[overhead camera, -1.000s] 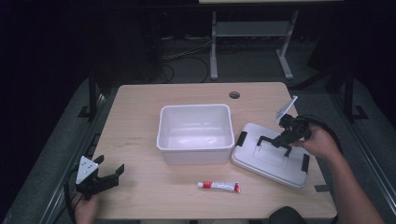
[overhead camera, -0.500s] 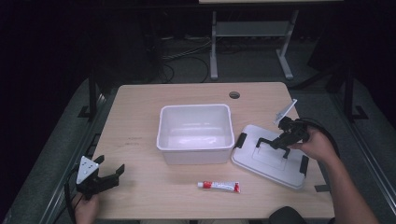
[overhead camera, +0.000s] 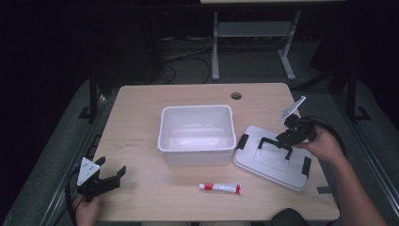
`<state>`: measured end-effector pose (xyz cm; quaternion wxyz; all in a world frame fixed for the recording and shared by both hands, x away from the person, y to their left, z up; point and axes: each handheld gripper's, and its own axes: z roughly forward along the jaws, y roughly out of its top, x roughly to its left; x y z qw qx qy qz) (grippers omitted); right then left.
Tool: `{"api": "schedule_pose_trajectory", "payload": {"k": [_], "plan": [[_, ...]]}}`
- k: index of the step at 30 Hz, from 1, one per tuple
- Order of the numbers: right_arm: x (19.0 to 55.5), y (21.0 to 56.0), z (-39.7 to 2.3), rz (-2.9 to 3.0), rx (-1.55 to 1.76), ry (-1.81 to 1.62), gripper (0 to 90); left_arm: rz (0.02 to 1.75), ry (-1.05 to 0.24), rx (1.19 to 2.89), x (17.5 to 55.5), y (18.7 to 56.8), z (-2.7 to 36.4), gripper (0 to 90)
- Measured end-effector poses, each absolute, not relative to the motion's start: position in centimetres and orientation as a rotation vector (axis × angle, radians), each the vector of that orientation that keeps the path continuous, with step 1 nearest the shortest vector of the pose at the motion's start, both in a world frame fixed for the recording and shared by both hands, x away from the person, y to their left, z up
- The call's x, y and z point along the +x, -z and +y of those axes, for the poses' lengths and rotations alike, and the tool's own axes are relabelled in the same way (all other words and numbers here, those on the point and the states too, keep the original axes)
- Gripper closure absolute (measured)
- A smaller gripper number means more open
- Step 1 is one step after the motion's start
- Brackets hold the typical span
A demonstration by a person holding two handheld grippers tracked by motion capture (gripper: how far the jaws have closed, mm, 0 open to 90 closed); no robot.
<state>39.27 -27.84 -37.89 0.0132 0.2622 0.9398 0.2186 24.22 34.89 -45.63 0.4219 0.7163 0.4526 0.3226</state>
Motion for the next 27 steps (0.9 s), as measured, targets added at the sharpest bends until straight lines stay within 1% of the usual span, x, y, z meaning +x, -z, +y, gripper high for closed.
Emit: {"api": "schedule_pose_trajectory", "payload": {"k": [6, 14, 20, 27], "plan": [[38.4, 36.3, -28.1, 2.892, 0.792, -0.715, 63.0, 1.131, -0.807, 1.795, 24.2, 45.6, 34.8, 13.4], [36.4, 35.5, -27.5, 2.876, 0.735, -0.729, 60.2, 1.129, -0.81, 1.794, 24.2, 45.6, 34.8, 13.4], [34.4, 35.8, -26.6, 2.875, 0.689, -0.741, 58.3, 1.127, -0.81, 1.795, 24.1, 45.6, 34.8, 13.4], [31.8, 37.2, -25.5, 2.879, 0.655, -0.773, 55.2, 1.126, -0.81, 1.796, 24.2, 45.6, 34.7, 13.4]]}}
